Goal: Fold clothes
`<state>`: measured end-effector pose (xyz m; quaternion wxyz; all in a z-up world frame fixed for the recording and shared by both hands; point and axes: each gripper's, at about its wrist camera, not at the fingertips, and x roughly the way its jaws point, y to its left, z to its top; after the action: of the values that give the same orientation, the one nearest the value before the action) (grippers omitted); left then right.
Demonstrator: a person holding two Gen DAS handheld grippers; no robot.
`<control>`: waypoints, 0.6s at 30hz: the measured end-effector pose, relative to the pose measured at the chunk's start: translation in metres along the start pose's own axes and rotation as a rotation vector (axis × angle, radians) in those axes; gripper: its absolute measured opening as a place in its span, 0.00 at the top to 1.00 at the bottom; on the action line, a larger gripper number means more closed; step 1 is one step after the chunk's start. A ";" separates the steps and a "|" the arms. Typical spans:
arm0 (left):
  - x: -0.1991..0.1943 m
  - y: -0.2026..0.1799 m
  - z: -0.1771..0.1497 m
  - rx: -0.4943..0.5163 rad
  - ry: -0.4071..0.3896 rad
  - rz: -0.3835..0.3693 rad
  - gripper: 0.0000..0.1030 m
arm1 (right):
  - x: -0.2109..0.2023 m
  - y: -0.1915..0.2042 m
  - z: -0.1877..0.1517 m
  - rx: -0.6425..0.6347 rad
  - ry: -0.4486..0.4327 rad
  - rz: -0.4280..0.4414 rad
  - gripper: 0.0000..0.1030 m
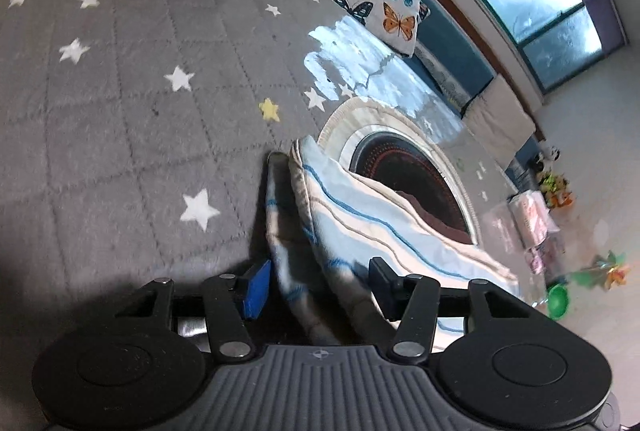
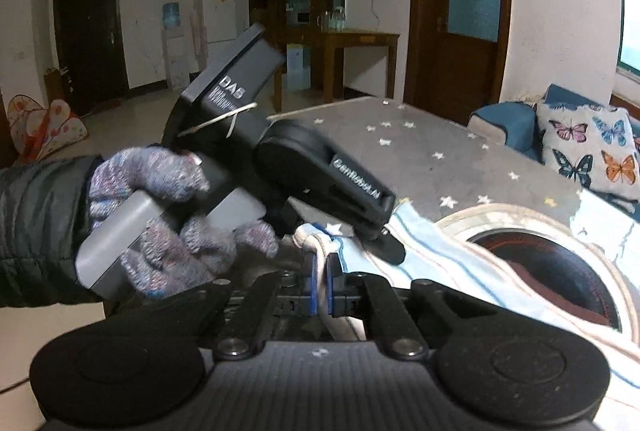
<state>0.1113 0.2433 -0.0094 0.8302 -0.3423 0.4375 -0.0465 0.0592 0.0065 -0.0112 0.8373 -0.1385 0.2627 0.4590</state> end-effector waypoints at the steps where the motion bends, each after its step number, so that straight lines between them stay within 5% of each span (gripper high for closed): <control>1: -0.003 0.001 -0.001 -0.009 -0.003 -0.004 0.44 | -0.001 -0.002 0.001 0.007 -0.004 -0.001 0.96; 8: -0.006 0.006 -0.007 -0.085 0.011 -0.067 0.39 | 0.003 -0.006 0.004 0.003 -0.014 0.005 0.96; 12: 0.002 0.002 -0.005 -0.093 0.025 -0.089 0.78 | 0.003 -0.004 0.002 0.002 -0.014 0.016 0.96; 14: 0.004 -0.001 -0.004 -0.086 0.013 -0.092 0.89 | 0.005 -0.005 0.001 -0.002 -0.003 0.026 0.96; 18: 0.003 -0.007 -0.003 -0.046 -0.008 -0.069 0.90 | 0.000 -0.022 -0.003 0.062 0.010 0.061 0.90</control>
<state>0.1126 0.2353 -0.0079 0.8219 -0.3763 0.4229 -0.0638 0.0769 -0.0066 -0.0142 0.8254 -0.1068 0.2852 0.4754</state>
